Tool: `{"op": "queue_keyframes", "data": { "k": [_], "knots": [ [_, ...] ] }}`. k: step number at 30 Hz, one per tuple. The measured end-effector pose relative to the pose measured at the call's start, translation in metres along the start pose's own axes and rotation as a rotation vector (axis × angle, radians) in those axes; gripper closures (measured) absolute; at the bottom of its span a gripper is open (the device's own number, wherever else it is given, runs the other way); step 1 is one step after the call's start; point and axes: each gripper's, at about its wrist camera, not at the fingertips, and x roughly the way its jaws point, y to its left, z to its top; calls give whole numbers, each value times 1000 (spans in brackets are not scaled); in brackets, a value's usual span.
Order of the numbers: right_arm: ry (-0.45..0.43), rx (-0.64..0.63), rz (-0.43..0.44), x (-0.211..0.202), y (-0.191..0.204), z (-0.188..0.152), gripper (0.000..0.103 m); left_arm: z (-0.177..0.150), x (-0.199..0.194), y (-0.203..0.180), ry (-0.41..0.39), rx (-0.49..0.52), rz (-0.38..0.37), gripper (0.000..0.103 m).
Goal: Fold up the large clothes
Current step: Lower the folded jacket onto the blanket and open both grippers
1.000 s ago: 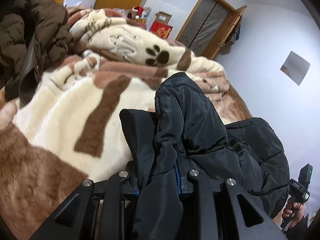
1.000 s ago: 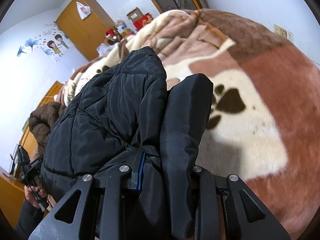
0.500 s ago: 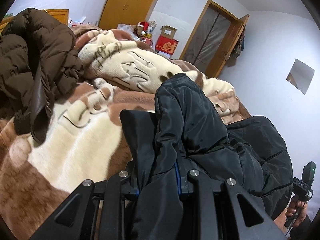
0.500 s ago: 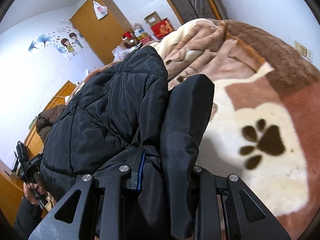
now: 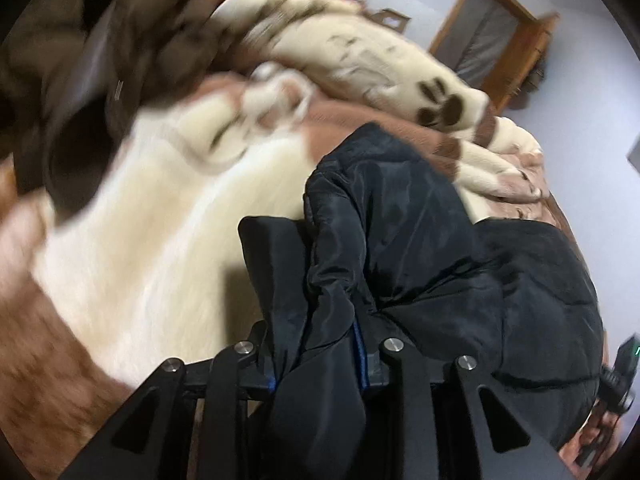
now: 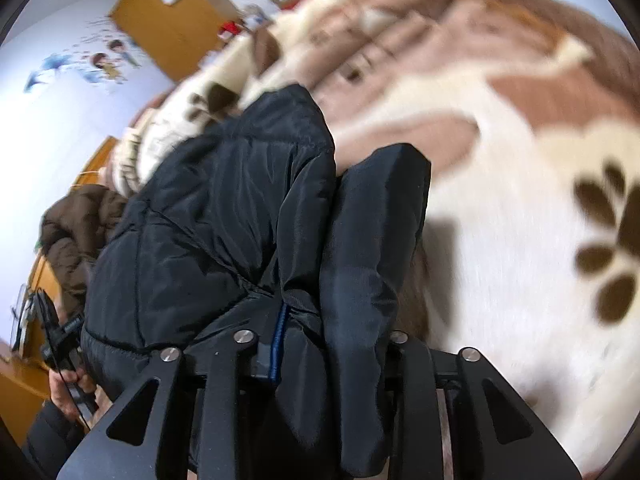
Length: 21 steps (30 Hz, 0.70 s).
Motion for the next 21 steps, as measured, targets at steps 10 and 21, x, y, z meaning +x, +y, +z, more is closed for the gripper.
{"op": "queue_keyframes", "data": {
  "k": [10,21],
  "knots": [
    [4,25,-41,-29,-7,1,53,1,-26,4,-21,-38,48,54],
    [-144,-176,-134,-93,44,-32,52,-31,-91,-51,-152,133,42,55]
  ]
}}
